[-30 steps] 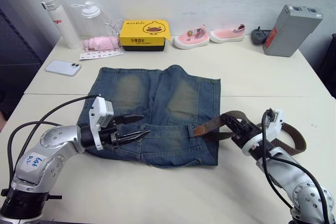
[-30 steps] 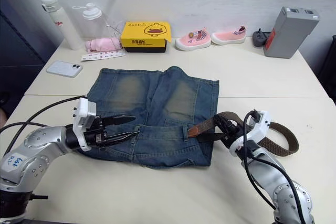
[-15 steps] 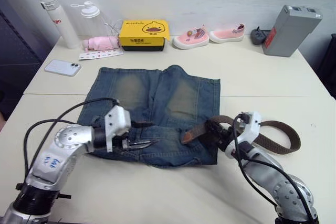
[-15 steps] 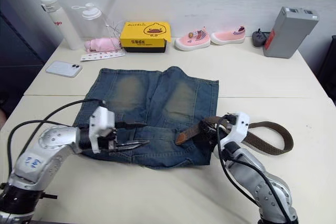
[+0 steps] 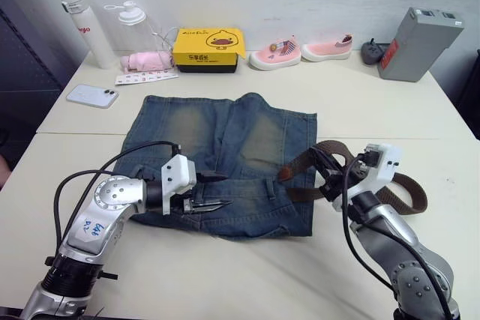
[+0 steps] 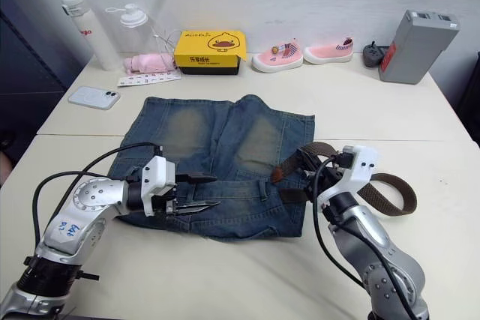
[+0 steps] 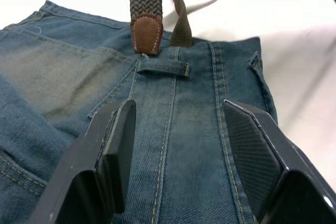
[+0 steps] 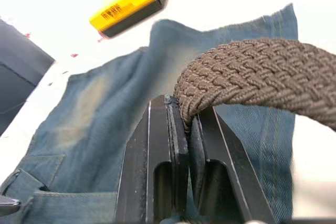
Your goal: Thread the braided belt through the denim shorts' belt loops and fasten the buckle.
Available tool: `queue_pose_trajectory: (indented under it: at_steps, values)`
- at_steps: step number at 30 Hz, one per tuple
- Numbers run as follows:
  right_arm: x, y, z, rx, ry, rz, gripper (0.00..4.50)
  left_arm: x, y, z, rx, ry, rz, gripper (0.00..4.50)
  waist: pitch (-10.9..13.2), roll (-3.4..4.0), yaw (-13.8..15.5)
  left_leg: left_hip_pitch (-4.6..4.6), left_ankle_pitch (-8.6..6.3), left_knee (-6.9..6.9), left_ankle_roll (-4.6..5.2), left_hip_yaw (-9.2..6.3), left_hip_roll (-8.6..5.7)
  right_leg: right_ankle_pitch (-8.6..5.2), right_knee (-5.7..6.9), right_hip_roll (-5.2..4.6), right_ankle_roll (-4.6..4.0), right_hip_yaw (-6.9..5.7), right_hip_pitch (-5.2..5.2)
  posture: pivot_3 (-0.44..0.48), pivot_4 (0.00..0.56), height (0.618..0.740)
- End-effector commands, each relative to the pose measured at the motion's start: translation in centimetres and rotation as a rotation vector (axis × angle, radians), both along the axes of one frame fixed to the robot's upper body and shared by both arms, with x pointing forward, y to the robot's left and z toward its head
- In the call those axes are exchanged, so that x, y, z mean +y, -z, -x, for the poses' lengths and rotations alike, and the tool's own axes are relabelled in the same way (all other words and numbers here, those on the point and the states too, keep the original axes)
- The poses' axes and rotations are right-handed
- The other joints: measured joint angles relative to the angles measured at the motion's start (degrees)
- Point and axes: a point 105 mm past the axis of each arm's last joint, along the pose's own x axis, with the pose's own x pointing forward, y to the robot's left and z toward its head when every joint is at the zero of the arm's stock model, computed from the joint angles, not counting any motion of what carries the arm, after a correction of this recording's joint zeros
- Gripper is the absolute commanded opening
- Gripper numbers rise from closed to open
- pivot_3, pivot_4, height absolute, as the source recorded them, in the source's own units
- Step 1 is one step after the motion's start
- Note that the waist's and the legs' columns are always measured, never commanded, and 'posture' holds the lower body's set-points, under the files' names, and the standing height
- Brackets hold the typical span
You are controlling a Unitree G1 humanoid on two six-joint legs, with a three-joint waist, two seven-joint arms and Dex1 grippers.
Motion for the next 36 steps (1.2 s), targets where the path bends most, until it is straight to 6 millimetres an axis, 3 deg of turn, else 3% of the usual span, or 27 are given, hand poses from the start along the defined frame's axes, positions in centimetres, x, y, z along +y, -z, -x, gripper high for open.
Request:
queue_pose_trajectory:
  at_steps: [1,13,17,19,24,26,29,36]
  values:
    - [1.1,-1.1,1.2,-0.089,-0.031,0.11,0.0,-0.2,-1.4,0.0,-0.036,0.0,0.032,2.93,0.0,0.0,0.0,0.0,0.0,0.0,0.0,0.0,0.0,0.0,-0.01,0.0,0.0,0.01,0.0,0.0,0.15,0.683]
    - [1.3,5.0,0.7,0.147,-0.009,0.101,0.0,-0.1,-1.8,-0.3,-0.034,-0.023,0.042,2.93,0.0,-0.08,0.0,0.03,0.0,0.0,-0.01,-0.03,-0.01,0.0,-0.02,0.01,0.0,0.0,0.05,0.0,0.15,0.683]
    - [1.7,5.6,0.5,0.158,-0.023,0.125,0.0,-0.1,-1.8,-0.4,-0.039,-0.029,0.041,2.93,0.0,-0.08,0.0,0.03,0.01,0.0,-0.01,-0.03,-0.01,0.0,-0.02,0.01,0.0,0.0,0.04,0.0,0.15,0.683]
    - [3.0,6.0,0.5,0.175,-0.075,0.151,0.0,-0.3,-1.6,-0.3,-0.059,-0.016,0.025,2.93,0.0,-0.08,-0.1,0.05,0.01,0.0,-0.02,-0.04,0.0,0.0,-0.01,0.02,0.0,0.0,0.05,0.0,0.15,0.683]
    - [4.5,8.8,0.9,0.332,-0.146,0.163,0.0,-1.3,0.5,-0.2,-0.191,0.101,-0.155,2.93,-0.1,-0.1,-0.1,0.06,0.03,0.0,-0.05,-0.05,0.03,0.0,0.02,0.07,0.0,-0.01,0.05,0.0,0.15,0.683]
    - [4.6,9.6,1.0,0.39,-0.167,0.143,0.0,-2.2,1.2,-1.2,-0.291,0.139,-0.229,2.93,-0.1,-0.09,0.0,0.06,0.02,0.0,-0.04,-0.03,0.0,0.0,0.01,0.05,0.0,0.0,0.05,0.0,0.15,0.683]
    - [4.4,10.2,0.8,0.456,-0.151,0.111,0.0,-3.6,1.5,-2.4,-0.4,0.186,-0.286,2.93,-0.2,-0.27,0.1,0.04,0.02,0.01,-0.05,-0.06,0.0,0.0,-0.02,0.06,0.0,-0.02,0.07,0.0,0.15,0.683]
    - [3.9,10.4,0.6,0.491,-0.127,0.106,0.0,-4.8,2.4,-2.1,-0.397,0.301,-0.281,2.93,-0.4,-0.19,-0.1,0.08,0.02,0.02,-0.04,-0.08,0.03,0.0,0.06,0.06,0.0,-0.05,0.07,0.0,0.15,0.683]
